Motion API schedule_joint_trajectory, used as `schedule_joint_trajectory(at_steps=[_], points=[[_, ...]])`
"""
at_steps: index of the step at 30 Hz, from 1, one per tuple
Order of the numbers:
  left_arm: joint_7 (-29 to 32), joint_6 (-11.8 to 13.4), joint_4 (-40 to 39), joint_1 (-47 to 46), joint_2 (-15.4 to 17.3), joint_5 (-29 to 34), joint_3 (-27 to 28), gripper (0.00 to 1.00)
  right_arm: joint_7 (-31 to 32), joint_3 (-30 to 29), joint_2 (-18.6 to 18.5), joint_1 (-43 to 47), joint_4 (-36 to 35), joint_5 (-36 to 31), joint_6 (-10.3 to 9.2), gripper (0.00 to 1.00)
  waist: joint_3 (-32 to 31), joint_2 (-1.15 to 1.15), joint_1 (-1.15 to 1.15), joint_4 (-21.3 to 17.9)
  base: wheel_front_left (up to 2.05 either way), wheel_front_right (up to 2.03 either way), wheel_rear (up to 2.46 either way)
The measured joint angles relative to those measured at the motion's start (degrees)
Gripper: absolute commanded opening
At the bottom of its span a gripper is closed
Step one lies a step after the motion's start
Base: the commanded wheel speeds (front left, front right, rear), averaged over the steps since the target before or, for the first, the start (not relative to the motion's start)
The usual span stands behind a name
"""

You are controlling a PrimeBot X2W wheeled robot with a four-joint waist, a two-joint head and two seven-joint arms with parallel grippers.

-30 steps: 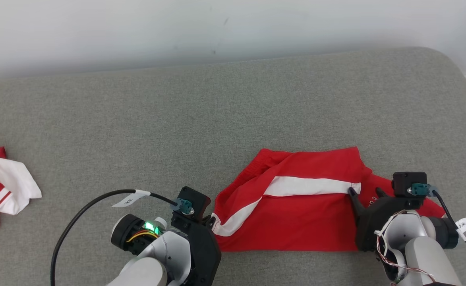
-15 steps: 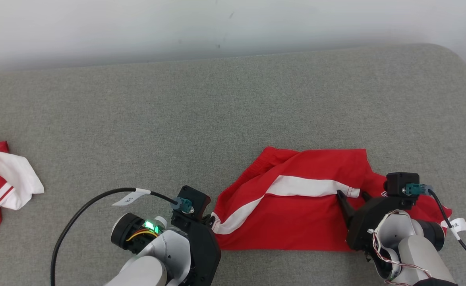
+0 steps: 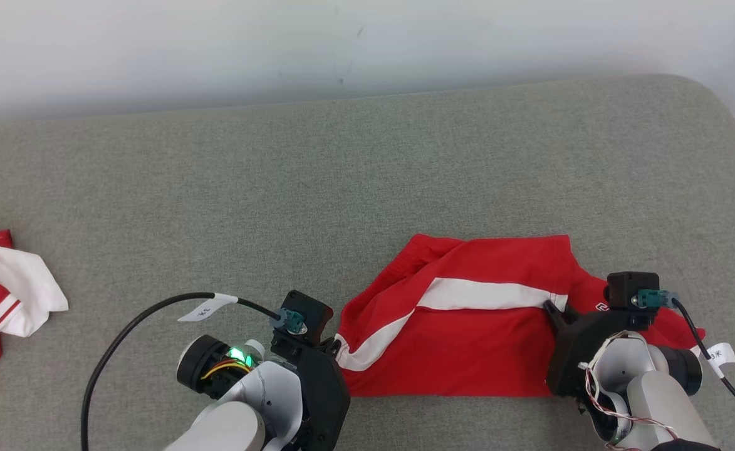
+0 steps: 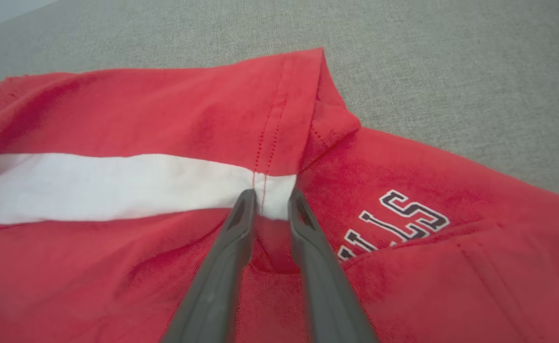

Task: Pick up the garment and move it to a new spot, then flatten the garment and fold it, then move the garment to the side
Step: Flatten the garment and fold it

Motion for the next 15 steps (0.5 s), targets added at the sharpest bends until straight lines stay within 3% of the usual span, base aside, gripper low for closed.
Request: schedule_joint_trajectory(at_steps=[4, 10, 15], points=[[-0.3, 0.2, -0.1, 0.0, 0.0, -0.1, -0.1, 0.00, 0.7, 0.1, 0.0, 0.8, -0.3, -0.2, 0.00, 0.00, -0.3, 0.00, 0.00, -0.2, 0.00, 0.00, 0.00], [-3.4, 0.2, -0.4, 0.1, -0.3, -0.8, 1.0, 0.00, 0.5, 0.6, 0.0, 0.8, -1.6, 0.9, 0.00, 0.00, -0.5, 0.00, 0.00, 0.0, 0.00, 0.00, 0.00], [-9.4, -0.3, -1.6, 1.1, -2.7, -5.4, 5.8, 0.00, -1.9, 1.2, 0.0, 0.3, -4.6, 6.6, 0.00, 0.00, -0.7, 0.00, 0.00, 0.2, 0.00, 0.00, 0.00]])
